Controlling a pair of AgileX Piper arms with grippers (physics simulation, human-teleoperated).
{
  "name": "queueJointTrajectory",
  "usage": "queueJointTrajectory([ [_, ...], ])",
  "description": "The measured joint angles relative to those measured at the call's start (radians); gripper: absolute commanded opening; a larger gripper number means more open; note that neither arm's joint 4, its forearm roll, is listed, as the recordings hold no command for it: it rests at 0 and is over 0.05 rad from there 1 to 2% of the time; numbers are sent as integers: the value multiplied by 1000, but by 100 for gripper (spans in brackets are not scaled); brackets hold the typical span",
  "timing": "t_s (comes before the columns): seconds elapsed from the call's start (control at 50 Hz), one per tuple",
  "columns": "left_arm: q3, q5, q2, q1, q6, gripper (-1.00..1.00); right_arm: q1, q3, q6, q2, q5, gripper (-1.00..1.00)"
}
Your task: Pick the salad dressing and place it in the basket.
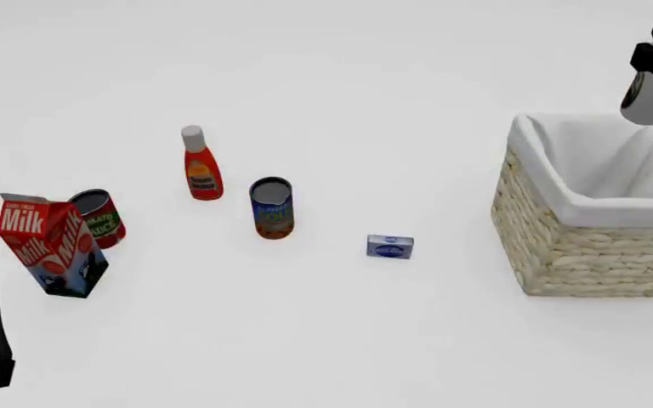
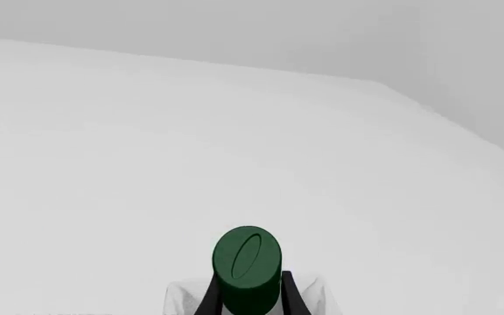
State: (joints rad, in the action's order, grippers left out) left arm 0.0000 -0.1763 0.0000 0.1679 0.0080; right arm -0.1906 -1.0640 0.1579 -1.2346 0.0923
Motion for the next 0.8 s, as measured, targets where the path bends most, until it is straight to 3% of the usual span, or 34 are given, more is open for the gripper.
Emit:
queueJointTrajectory([
  [0.8, 0, 5, 0, 5, -4, 100, -29, 44, -3, -137, 64, -100],
])
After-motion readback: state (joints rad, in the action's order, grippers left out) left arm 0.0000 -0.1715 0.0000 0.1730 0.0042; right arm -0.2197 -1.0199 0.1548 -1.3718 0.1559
